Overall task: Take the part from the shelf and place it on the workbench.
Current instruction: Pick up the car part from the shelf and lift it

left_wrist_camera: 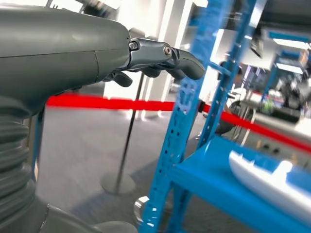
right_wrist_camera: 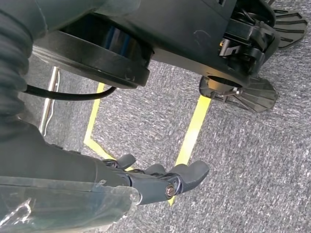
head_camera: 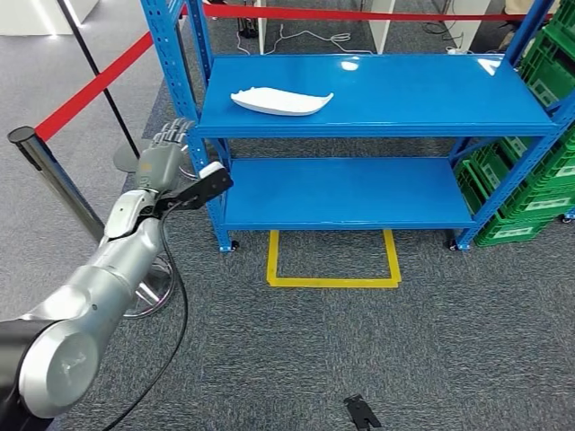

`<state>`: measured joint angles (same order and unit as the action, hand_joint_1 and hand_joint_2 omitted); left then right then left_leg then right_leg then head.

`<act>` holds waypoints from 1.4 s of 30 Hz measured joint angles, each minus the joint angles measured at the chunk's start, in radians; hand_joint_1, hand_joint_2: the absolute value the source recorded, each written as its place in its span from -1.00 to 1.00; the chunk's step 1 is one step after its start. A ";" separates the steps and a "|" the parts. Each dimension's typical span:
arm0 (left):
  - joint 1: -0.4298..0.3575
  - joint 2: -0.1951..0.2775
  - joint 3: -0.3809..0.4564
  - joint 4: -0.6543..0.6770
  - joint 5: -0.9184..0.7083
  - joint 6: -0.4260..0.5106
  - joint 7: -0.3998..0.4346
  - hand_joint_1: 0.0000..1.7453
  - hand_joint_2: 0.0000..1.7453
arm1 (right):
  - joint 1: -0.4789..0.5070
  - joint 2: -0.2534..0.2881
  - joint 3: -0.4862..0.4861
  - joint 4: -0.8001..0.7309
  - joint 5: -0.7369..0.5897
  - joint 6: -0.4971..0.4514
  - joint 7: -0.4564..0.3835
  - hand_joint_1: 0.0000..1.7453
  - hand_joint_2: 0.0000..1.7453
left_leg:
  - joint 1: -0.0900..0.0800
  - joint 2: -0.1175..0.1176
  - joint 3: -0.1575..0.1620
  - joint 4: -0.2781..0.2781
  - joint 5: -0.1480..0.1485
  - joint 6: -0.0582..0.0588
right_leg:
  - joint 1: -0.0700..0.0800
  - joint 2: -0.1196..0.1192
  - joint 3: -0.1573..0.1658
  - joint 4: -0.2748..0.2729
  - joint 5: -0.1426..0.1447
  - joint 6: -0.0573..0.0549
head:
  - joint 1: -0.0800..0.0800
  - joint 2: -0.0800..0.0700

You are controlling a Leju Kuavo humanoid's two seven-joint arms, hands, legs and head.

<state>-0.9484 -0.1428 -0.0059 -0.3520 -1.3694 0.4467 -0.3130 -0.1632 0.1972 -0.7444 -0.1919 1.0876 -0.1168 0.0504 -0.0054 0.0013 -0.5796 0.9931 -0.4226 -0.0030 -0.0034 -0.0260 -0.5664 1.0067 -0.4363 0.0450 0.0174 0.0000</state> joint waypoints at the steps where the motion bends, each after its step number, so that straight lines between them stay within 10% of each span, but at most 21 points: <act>1: -0.004 0.000 -0.035 0.001 -0.033 -0.013 0.029 -1.00 1.00 | 0.000 0.000 0.000 0.000 0.003 0.000 0.001 -1.00 1.00 | 0.000 0.000 0.000 0.000 0.000 0.000 | 0.000 0.000 0.000 0.000 0.000 0.000 | 0.000 0.000; 14: -0.045 0.048 -0.328 0.028 -0.191 -0.074 0.241 -1.00 1.00 | -0.011 0.000 -0.008 0.000 0.015 -0.003 0.003 -1.00 1.00 | 0.000 0.000 -0.002 0.000 0.001 0.000 | 0.000 0.000 -0.002 0.001 0.000 0.000 | 0.000 0.000; 42: 0.027 0.078 -0.341 0.058 -0.105 -0.058 0.242 -1.00 1.00 | -0.009 0.000 -0.027 0.000 0.023 -0.006 0.005 -1.00 1.00 | 0.000 0.000 -0.003 0.000 0.001 0.000 | 0.000 0.000 -0.003 0.001 0.000 0.000 | 0.000 0.000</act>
<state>-0.9211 -0.0649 -0.3474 -0.2936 -1.4743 0.3890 -0.0706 -0.1726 0.1972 -0.7717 -0.1919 1.1107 -0.1226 0.0551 -0.0052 0.0015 -0.5829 0.9931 -0.4219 -0.0035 -0.0032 -0.0262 -0.5697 1.0075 -0.4359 0.0451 0.0174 0.0000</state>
